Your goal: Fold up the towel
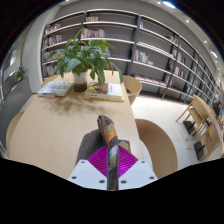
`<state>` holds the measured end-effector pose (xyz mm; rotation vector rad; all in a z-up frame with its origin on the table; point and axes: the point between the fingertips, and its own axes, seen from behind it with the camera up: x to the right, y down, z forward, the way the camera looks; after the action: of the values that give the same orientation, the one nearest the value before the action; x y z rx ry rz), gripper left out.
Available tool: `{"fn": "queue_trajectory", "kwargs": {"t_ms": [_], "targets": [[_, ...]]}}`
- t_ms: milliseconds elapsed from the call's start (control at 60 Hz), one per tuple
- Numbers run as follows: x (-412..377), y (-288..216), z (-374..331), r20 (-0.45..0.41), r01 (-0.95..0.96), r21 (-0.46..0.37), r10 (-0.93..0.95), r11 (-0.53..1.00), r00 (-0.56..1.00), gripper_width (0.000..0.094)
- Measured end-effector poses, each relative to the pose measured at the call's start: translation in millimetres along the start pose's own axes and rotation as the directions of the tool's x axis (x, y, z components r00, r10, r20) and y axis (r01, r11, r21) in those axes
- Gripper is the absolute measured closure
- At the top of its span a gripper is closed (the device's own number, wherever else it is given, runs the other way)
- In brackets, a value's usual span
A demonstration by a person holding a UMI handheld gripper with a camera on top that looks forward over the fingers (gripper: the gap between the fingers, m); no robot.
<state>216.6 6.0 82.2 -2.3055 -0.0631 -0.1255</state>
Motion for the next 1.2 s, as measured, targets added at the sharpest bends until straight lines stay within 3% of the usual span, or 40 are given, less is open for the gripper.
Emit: {"fn": "queue_trajectory", "kwargs": {"t_ms": [117, 200, 267, 367, 583, 783, 1200], "targets": [[30.0, 32.5, 18.7, -0.036, 0.015, -0.049, -0.016, 0.999, 0.999, 0.0723], [33.0, 44.1, 15.8, -0.034, 0.027, -0.069, -0.029, 0.997, 0.999, 0.0549], [23.0, 32.8, 1.9, -0.002, 0.022, -0.036, -0.022, 0.999, 1.000, 0.0498], [11.4, 14.0, -32.3, 0.041, 0.009, 0.024, -0.010, 1.000, 0.999, 0.0326], [-4.7, -46.0, -143.7, 0.030, -0.058, 0.195, 0.053, 0.979, 0.998, 0.0164], [-46.4, -59.1, -237.6, 0.104, -0.147, 0.321, 0.119, 0.936, 0.987, 0.0138], [-107.1, 17.4, -314.0, 0.060, -0.081, 0.286, 0.066, 0.955, 0.996, 0.0133]]}}
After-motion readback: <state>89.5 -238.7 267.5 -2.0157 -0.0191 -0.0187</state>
